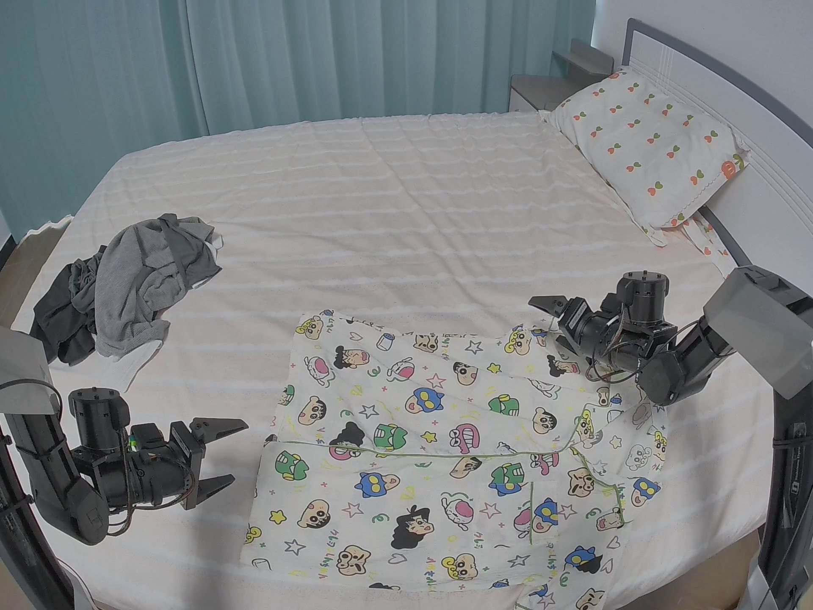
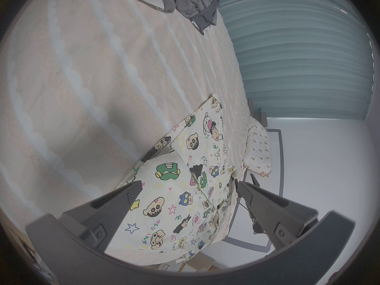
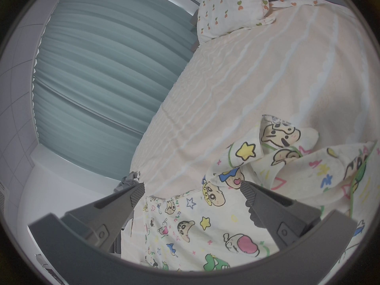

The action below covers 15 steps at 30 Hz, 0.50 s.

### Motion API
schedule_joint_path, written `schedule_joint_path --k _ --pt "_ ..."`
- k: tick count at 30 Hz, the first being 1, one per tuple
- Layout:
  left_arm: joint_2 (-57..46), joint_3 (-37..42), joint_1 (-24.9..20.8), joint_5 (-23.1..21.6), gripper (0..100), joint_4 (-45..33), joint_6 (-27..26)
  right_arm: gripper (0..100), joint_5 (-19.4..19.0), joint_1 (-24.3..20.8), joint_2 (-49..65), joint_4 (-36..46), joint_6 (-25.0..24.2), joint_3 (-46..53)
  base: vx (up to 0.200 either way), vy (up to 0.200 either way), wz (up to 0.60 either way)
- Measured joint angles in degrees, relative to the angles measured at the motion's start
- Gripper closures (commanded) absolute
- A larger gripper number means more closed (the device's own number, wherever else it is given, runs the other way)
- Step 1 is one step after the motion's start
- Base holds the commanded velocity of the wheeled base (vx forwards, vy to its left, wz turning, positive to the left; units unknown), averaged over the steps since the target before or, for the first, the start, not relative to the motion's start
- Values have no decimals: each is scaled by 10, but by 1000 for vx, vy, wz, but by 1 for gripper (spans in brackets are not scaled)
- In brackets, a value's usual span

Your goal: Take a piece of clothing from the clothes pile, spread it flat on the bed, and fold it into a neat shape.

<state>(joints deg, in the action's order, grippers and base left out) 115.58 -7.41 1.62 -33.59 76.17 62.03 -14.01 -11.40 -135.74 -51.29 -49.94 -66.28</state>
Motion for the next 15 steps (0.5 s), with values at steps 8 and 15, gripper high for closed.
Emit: schedule_joint_path --k 8,15 --pt "0 0 0 0 0 0 0 0 36 15 -40 0 0 -49 0 0 0" --pt "0 1 0 1 0 0 0 0 55 24 -56 21 1 -93 0 0 0"
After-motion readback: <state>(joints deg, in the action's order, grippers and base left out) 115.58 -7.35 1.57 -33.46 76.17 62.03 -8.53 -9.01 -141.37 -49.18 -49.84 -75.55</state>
